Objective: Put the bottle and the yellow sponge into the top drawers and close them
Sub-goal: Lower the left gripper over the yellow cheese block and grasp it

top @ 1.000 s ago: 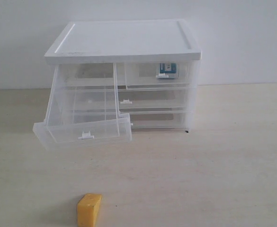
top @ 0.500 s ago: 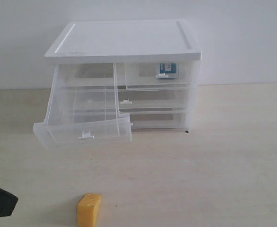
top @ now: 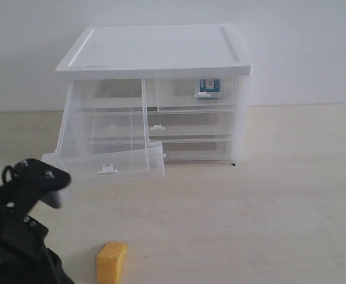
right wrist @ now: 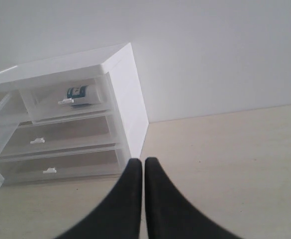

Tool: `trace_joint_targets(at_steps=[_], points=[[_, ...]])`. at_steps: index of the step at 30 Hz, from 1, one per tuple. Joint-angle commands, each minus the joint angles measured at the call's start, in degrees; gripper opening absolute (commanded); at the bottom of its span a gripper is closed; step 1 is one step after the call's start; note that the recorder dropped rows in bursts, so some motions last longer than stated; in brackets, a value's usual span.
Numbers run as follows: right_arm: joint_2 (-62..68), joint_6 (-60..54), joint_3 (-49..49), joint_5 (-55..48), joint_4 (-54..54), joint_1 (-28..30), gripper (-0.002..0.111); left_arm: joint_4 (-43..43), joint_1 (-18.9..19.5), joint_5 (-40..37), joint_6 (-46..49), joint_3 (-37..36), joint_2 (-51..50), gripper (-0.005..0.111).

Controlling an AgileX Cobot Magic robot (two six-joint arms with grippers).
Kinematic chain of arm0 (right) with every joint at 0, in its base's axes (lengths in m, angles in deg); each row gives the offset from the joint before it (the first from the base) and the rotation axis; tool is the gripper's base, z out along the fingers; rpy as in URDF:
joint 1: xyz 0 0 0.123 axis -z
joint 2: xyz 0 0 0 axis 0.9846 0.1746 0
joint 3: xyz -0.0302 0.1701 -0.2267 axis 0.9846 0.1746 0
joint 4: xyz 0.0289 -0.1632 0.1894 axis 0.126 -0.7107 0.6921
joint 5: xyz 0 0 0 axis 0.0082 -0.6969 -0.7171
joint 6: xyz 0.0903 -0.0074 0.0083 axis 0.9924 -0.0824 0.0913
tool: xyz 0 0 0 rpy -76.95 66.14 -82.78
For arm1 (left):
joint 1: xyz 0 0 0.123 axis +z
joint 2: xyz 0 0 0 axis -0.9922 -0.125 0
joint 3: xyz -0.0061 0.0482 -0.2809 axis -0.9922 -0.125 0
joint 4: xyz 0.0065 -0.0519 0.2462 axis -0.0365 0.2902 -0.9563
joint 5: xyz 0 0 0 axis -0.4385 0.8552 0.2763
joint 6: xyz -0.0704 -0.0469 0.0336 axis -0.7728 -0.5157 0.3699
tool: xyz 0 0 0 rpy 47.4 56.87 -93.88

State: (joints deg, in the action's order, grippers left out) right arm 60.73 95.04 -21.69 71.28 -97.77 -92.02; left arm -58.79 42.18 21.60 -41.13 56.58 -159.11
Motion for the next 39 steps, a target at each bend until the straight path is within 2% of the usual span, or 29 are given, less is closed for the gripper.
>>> trace_joint_targets(at_steps=[1,5,8,12,15,18,21,23,27,32,39], points=[[-0.2,-0.4,0.0,0.1,0.2,0.1,0.000,-18.7,-7.9,1.1,-19.8,1.0,-7.5,0.004],[-0.2,-0.3,0.0,0.1,0.5,0.1,0.000,-40.2,-13.1,1.1,-42.1,2.1,-12.4,0.004],[-0.2,-0.3,0.0,0.0,0.4,0.1,0.000,-49.1,-14.4,3.7,-52.6,2.1,-14.8,0.004],[-0.2,-0.4,0.0,-0.1,0.4,0.1,0.000,-48.8,-14.4,11.0,-55.0,2.1,-17.1,0.004],[-0.2,-0.4,0.0,-0.1,0.4,0.1,0.000,-48.4,-14.4,14.4,-56.2,2.1,-18.1,0.013],[-0.2,-0.3,0.0,-0.1,0.4,0.1,0.000,-48.5,-14.4,14.5,-57.8,2.1,-18.3,0.033],[-0.2,-0.3,0.0,-0.1,0.4,0.1,0.000,-48.5,-14.4,14.5,-59.4,2.1,-18.3,0.058],[-0.2,-0.3,0.0,-0.1,0.4,0.1,0.000,-48.7,-14.4,14.5,-60.8,2.1,-18.3,0.067],[-0.2,-0.4,0.0,-0.1,0.4,0.1,0.000,-51.8,-14.4,14.5,-65.2,2.1,-18.3,0.068],[-0.2,-0.3,0.0,-0.2,0.4,0.1,0.000,-59.8,-14.4,14.1,-75.5,2.1,-18.3,0.068],[-0.2,-0.5,0.0,-0.2,0.4,0.1,0.000,-65.0,-14.3,14.1,-81.0,2.1,-21.5,0.068]])
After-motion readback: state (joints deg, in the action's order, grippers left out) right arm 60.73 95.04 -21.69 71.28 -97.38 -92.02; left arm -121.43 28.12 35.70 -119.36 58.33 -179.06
